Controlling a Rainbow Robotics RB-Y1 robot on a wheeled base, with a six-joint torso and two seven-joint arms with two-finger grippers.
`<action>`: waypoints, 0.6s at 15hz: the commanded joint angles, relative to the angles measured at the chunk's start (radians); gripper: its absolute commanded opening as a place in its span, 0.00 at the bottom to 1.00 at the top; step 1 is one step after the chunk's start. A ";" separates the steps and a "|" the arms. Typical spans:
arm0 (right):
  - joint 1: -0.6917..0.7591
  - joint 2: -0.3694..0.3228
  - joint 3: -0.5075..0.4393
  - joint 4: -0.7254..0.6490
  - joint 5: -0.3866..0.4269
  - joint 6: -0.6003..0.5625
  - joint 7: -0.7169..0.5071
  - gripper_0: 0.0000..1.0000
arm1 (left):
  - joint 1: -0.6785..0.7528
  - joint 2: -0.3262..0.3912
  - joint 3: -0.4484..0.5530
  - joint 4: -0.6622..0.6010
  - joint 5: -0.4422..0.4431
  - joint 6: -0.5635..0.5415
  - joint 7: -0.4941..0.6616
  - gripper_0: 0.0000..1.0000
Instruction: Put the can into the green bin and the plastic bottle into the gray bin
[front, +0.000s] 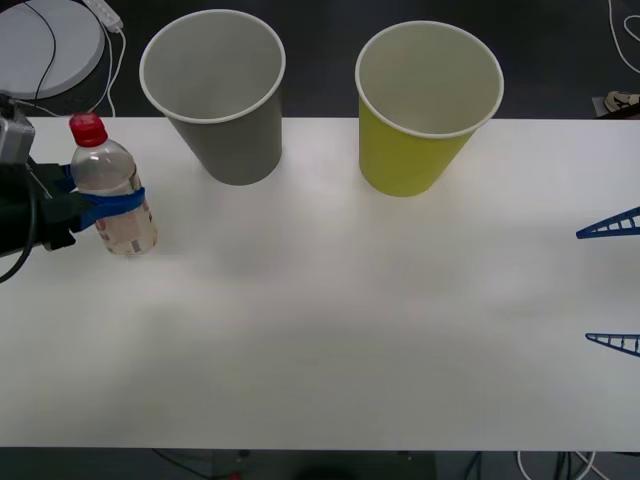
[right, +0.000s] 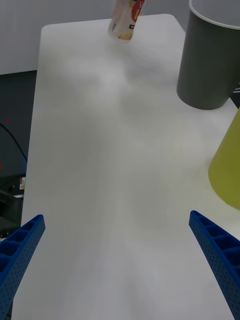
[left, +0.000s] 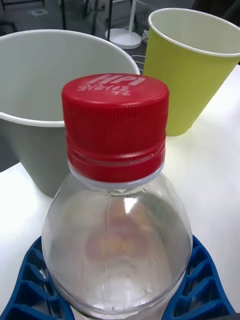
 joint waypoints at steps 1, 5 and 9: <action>0.000 0.000 0.000 0.000 0.000 0.000 0.000 1.00 | -0.009 0.001 0.055 -0.053 -0.086 -0.068 0.118 0.00; 0.000 0.000 0.000 0.000 0.000 0.000 0.000 1.00 | -0.066 0.006 0.115 -0.096 -0.186 -0.164 0.254 0.00; 0.000 0.000 0.000 0.000 0.000 0.000 0.000 1.00 | -0.127 0.029 0.119 -0.096 -0.256 -0.200 0.289 0.00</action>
